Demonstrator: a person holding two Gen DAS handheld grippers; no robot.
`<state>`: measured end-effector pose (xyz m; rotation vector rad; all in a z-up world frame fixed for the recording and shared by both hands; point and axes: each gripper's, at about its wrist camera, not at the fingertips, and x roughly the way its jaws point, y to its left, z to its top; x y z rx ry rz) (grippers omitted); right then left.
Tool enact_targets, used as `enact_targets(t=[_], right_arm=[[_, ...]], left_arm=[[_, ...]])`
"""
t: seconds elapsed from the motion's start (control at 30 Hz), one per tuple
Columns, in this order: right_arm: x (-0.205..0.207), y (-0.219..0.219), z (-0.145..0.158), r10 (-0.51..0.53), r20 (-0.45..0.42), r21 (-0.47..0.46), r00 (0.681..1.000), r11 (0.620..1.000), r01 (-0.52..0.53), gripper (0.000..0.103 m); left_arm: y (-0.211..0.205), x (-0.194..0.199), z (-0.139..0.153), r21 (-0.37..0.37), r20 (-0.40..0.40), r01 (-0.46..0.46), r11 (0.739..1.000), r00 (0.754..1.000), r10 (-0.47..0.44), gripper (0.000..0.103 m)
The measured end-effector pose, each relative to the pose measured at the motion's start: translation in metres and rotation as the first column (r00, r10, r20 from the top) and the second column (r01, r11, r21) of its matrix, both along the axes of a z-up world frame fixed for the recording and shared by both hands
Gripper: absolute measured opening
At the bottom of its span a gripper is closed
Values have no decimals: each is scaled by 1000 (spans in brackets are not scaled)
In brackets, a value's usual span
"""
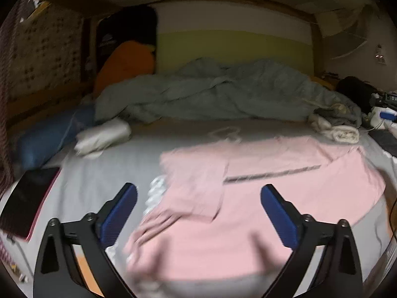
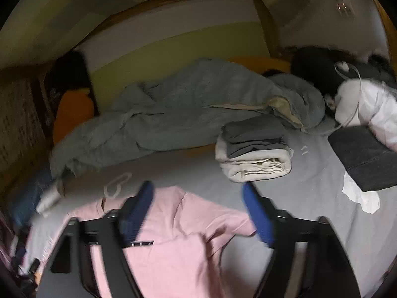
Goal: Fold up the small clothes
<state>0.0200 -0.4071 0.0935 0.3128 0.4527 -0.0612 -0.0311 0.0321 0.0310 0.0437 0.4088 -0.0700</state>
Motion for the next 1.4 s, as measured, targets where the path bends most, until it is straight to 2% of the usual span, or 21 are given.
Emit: enact_targets(t=[0.07, 0.17, 0.23, 0.3, 0.33, 0.4, 0.5, 0.67, 0.7, 0.73, 0.77, 0.8, 0.83, 0.9, 0.97, 1.03, 1.13, 1.27, 1.3, 1.37, 1.4], right_arm=[[9, -21, -1, -22, -6, 50, 1000, 999, 22, 87], [26, -44, -11, -50, -48, 106, 998, 993, 55, 88], [41, -60, -27, -21, -150, 140, 988, 989, 43, 88], [59, -72, -49, 20, -280, 172, 960, 985, 29, 88], [70, -78, -65, 59, -366, 192, 929, 981, 14, 88], [78, -83, -88, 118, -450, 230, 885, 973, -12, 88], [77, -80, -98, 146, -446, 246, 883, 969, -35, 88], [93, -64, -100, 193, -456, 215, 869, 971, -103, 88], [96, -61, -103, 201, -467, 212, 861, 971, -112, 82], [100, -60, -107, 217, -479, 215, 851, 968, -126, 64], [103, -59, -111, 233, -496, 216, 836, 966, -141, 52], [105, -59, -114, 247, -503, 222, 828, 963, -152, 25], [105, -63, -115, 258, -491, 241, 832, 958, -155, 14], [105, -67, -107, 257, -426, 254, 868, 954, -158, 12], [108, -67, -90, 200, -374, 155, 906, 976, -152, 11], [120, -69, -81, 170, -339, 86, 925, 985, -149, 9], [139, -78, -84, 118, -327, 52, 938, 993, -107, 9], [143, -77, -92, 38, -356, -73, 934, 995, -68, 10], [136, -79, -88, -7, -364, -113, 931, 993, -37, 18], [119, -90, -79, -57, -336, -117, 940, 993, 18, 44], [104, -98, -70, -62, -298, -62, 952, 997, 46, 64]], left_arm=[[-20, 10, 8, -28, 19, 32, 999, 999, -32, 102], [-61, 30, 13, -66, -3, 103, 992, 995, -103, 102], [-91, 43, 13, -87, -32, 155, 984, 987, -158, 102], [-120, 55, 11, -97, -56, 205, 974, 976, -211, 102], [-135, 63, 9, -99, -78, 225, 969, 969, -233, 102], [-162, 80, 2, -120, -133, 258, 959, 953, -273, 102], [-192, 99, -8, -143, -186, 299, 943, 928, -323, 102], [-223, 110, -32, -109, -198, 294, 949, 930, -311, 102], [-229, 112, -41, -84, -213, 292, 953, 929, -304, 102], [-233, 115, -48, -70, -249, 293, 954, 921, -301, 101], [-233, 118, -50, -76, -274, 291, 954, 914, -300, 101], [-228, 118, -48, -87, -265, 271, 959, 921, -285, 101], [-223, 117, -47, -96, -251, 242, 966, 933, -259, 101], [-218, 117, -48, -114, -255, 224, 968, 935, -246, 101], [-220, 121, -50, -132, -282, 254, 958, 917, -282, 101], [-227, 127, -56, -110, -331, 271, 956, 897, -293, 100], [-243, 132, -66, -28, -406, 285, 958, 873, -272, 100], [-255, 129, -69, 52, -415, 287, 957, 877, -240, 100], [-255, 128, -69, 53, -417, 287, 957, 877, -240, 100], [-252, 129, -69, 39, -421, 286, 957, 873, -244, 100], [-251, 129, -68, 34, -422, 286, 958, 872, -246, 100]])
